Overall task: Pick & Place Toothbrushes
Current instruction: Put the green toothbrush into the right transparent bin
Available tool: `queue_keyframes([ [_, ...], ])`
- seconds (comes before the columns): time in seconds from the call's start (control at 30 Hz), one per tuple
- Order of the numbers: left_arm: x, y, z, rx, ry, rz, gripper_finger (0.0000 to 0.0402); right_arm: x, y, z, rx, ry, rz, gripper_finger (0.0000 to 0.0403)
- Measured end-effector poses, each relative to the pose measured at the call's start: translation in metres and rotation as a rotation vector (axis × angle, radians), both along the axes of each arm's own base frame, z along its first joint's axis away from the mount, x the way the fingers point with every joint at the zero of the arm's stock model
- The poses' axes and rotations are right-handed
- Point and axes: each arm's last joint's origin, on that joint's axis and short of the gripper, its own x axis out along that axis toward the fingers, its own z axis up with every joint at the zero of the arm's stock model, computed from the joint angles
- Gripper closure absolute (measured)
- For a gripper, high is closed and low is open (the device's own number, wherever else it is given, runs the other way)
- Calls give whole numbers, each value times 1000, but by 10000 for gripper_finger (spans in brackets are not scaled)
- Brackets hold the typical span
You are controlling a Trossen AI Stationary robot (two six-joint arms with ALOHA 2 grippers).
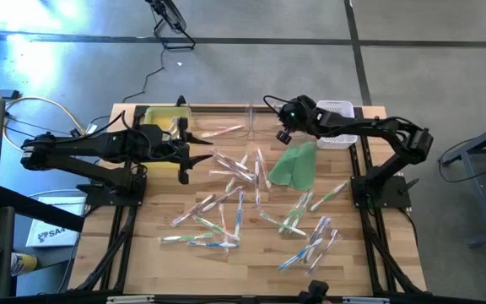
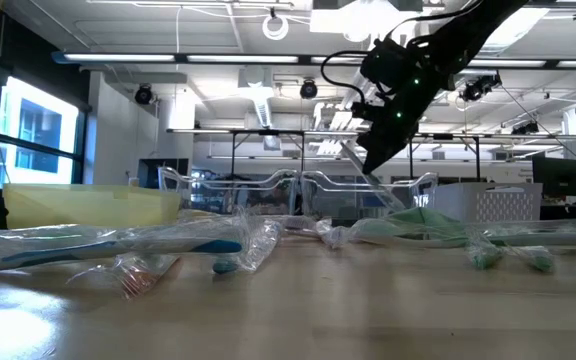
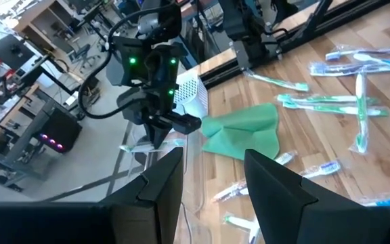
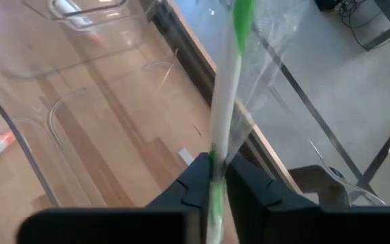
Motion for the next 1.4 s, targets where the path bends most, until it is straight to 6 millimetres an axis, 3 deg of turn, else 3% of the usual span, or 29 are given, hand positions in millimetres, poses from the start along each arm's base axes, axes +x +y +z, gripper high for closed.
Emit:
queue_keyframes([
  [0.2, 0, 0, -1, -22, 3, 5, 250, 3, 3, 1, -14, -14, 9, 272],
  [0.33, -1, 0, -4, -29, 33, 8, 250, 6, 12, 16, -69, -70, 41, 253],
  [0.53, -1, 0, -5, -29, 47, 8, 250, 6, 36, 52, -130, -218, 141, 266],
  [0.73, -1, 0, -5, -29, 47, 8, 250, 6, 68, 74, 26, -392, 370, 295],
  [1.07, -4, 0, -12, -29, 131, 6, 250, 12, 115, 71, 438, -450, 704, 335],
  [1.4, -4, 0, -11, -30, 110, 6, 250, 18, 148, 70, 453, -433, 678, 339],
])
